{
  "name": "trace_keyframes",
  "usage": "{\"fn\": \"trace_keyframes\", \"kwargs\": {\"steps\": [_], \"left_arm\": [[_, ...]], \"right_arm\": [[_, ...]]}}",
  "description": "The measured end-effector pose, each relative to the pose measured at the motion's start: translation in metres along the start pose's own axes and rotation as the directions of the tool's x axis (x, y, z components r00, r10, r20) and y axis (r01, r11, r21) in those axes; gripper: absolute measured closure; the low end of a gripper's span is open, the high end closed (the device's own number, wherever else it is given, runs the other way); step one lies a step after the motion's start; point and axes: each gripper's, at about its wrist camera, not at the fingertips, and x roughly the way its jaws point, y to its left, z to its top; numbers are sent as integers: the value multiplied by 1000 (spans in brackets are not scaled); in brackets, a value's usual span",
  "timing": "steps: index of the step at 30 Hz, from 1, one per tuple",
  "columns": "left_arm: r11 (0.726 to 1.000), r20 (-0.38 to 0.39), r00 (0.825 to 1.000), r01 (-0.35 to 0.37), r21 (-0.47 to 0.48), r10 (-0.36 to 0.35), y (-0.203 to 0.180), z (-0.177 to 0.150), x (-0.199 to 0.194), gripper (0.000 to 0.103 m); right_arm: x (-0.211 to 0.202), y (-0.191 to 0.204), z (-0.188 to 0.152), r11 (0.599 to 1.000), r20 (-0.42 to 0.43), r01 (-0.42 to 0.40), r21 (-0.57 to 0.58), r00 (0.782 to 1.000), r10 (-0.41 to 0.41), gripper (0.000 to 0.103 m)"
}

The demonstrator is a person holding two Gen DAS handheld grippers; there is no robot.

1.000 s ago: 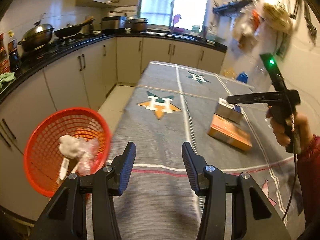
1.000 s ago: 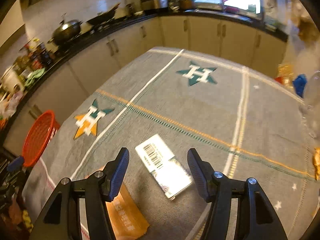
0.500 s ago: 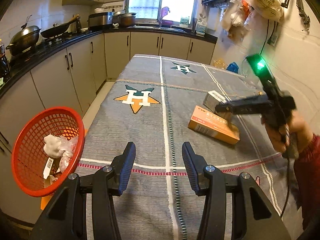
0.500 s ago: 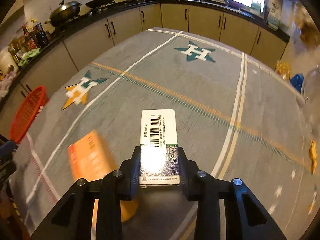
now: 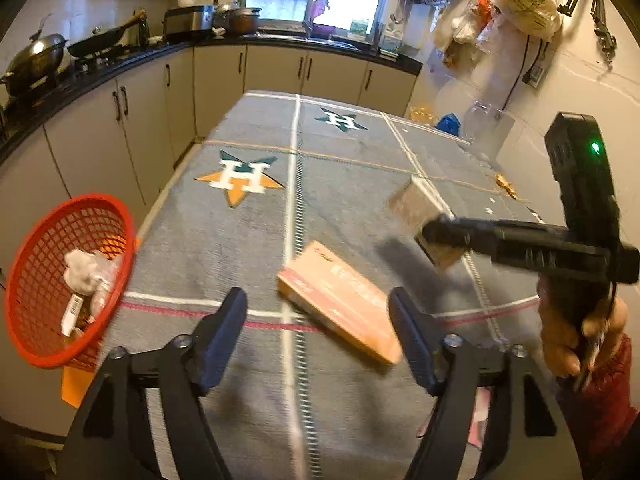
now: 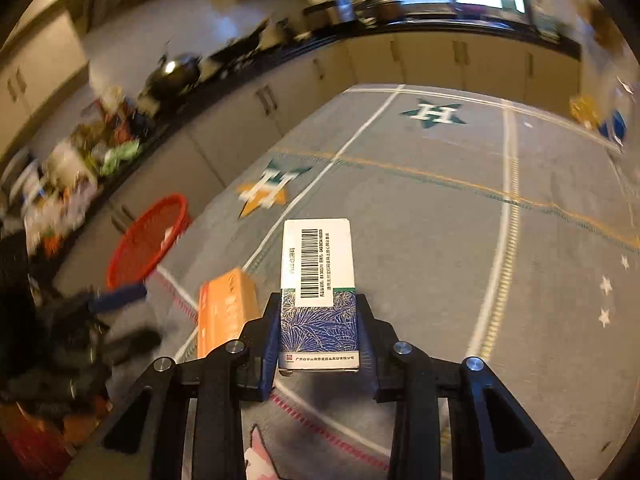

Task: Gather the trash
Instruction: 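Grasp the orange box with the left tool and lift it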

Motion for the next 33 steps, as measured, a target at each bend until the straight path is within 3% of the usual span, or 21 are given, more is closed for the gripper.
{"fn": "trace_keyframes", "kwargs": {"steps": [3,9,12,17,21,27,33], "left_arm": [[999,-36,999,-24,-40,23,-11,-1,11,26],[979,-113,984,-153,-133,138,-32,1,41,26],[972,-164,970,-199,-122,178,-38,1,59,26],[957,-146,952,-280,-70,268,-43,1,71,26],[964,-133,959,-260,-46,252,-35,2,68,37],[984,-120,978,-175,-40,169,-18,-2,58,46],[988,-85,986,-149,-33,146,-16,-5,51,53]], "right_arm": [[-3,-13,-5,999,22,-7,45,1000,6,66],[-21,-25,-2,997,90,34,75,995,-40,66],[-33,-33,3,995,130,23,102,991,-36,66],[-41,-36,3,993,139,14,115,990,-30,66],[-41,-34,3,994,138,10,108,990,-25,66],[-33,-26,0,997,121,14,77,992,-23,66],[-21,-18,-4,999,94,27,43,995,-31,66]]}}
